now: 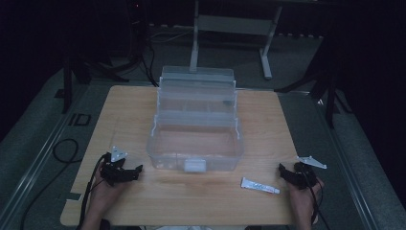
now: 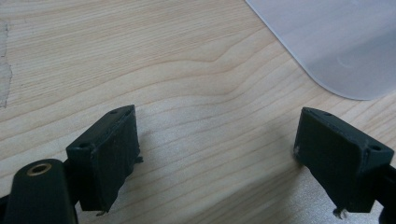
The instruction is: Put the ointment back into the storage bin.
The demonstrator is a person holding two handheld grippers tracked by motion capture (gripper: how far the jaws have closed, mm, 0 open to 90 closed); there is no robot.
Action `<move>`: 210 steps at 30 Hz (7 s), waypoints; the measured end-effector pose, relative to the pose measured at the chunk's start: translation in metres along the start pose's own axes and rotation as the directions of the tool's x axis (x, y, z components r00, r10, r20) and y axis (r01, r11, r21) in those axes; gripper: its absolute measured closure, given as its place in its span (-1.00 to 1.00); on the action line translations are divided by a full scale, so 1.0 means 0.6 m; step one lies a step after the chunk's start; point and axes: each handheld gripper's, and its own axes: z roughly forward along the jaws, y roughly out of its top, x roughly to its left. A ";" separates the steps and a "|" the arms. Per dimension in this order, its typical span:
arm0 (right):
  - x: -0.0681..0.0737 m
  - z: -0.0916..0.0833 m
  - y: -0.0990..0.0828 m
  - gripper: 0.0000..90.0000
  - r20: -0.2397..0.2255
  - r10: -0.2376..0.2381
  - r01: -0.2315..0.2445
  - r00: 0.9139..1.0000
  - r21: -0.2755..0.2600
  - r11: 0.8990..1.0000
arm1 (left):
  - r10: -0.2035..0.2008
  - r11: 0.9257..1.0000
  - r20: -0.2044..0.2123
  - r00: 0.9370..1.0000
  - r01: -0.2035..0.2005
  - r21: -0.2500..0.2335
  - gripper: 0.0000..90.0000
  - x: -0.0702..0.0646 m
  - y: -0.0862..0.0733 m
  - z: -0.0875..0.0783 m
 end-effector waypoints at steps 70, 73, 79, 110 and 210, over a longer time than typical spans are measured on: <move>0.054 -0.097 0.107 0.06 -0.225 -0.494 0.532 0.840 0.164 0.830 | -0.002 1.000 -0.003 1.000 0.002 0.001 -0.68 -0.001 0.000 0.000; 0.059 -0.099 0.109 0.08 -0.236 -0.512 0.553 0.826 0.166 0.816 | -0.001 1.000 -0.003 1.000 0.001 0.001 -0.68 -0.001 0.000 0.000; 0.069 -0.103 0.114 0.10 -0.262 -0.537 0.586 0.802 0.170 0.793 | -0.002 1.000 -0.003 1.000 0.002 0.001 -0.68 -0.001 0.000 0.000; 0.108 -0.112 0.123 0.05 -0.356 -0.630 0.711 0.690 0.167 0.683 | -0.001 1.000 -0.003 1.000 0.001 0.001 -0.68 -0.001 0.000 0.000; 0.183 -0.071 0.086 0.30 -0.638 -0.674 0.928 0.371 0.255 0.270 | -0.002 1.000 -0.003 1.000 0.002 0.001 -0.68 -0.001 0.000 0.000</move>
